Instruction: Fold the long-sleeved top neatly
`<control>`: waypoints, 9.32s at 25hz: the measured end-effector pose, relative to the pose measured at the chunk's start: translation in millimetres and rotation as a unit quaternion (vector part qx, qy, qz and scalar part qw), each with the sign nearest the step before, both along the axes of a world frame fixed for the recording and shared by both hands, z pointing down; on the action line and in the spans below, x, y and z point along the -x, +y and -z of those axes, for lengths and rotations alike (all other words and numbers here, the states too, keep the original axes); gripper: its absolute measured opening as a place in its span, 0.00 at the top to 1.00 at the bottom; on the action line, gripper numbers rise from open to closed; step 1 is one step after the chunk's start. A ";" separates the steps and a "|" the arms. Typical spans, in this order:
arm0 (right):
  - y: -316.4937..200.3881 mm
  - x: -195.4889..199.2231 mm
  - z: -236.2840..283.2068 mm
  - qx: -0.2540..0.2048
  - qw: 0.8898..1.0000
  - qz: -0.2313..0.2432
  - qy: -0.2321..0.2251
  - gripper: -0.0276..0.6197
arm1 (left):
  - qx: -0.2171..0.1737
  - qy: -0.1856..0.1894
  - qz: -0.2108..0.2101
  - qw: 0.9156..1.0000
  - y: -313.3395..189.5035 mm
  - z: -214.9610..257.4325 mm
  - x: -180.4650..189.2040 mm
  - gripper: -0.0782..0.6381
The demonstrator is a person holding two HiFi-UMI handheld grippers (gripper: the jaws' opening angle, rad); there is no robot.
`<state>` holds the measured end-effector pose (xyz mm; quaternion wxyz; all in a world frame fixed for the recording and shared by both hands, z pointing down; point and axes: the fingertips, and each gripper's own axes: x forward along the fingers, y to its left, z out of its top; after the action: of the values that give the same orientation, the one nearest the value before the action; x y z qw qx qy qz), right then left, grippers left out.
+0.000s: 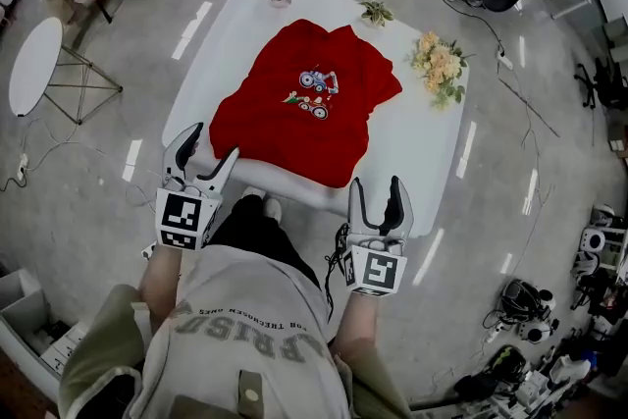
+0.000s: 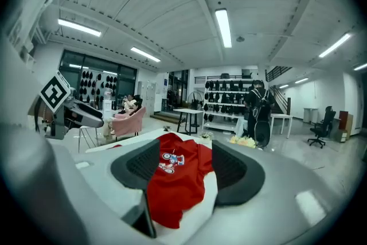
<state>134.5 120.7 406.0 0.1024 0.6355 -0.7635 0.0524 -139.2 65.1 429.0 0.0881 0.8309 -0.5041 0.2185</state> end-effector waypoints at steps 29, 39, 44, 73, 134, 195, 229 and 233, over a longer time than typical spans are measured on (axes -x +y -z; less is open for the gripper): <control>20.3 29.4 -206.2 0.344 0.934 0.089 -0.029 0.83 | 0.285 -0.046 -0.088 0.953 4.2 -175.3 31.8 0.73; 77.0 44.1 -195.7 0.405 0.900 0.158 -0.042 0.86 | 0.346 -0.028 -0.142 0.927 54.8 -168.9 43.9 0.85; 79.5 43.3 -222.4 0.435 0.890 0.136 -0.020 0.83 | 0.356 -0.066 -0.152 0.920 58.2 -188.4 40.1 0.84; -213.6 -41.9 -167.2 0.287 0.953 0.063 0.074 0.42 | 0.186 -0.061 -0.230 0.953 -118.7 -118.6 -151.3 0.46; -71.5 132.9 -140.1 0.241 0.895 0.349 0.140 0.52 | 0.221 -0.092 -0.188 0.953 -61.8 -136.7 -31.0 0.46; -47.9 19.9 -200.3 0.400 0.885 0.229 0.069 0.51 | 0.270 -0.112 -0.225 0.929 -19.7 -162.4 -119.9 0.51; -274.3 -127.3 -217.9 0.394 0.913 0.103 0.026 0.78 | 0.283 -0.151 -0.217 0.922 -29.9 -165.6 -166.6 0.49; -289.7 -135.3 -203.9 0.376 0.918 0.117 0.040 0.89 | 0.286 -0.148 -0.182 0.929 -29.3 -163.5 -155.1 0.49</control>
<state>269.8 -169.0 609.8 0.3696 0.4576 -0.7517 0.2984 16.0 35.8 592.5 0.2055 0.8062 -0.2677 0.4860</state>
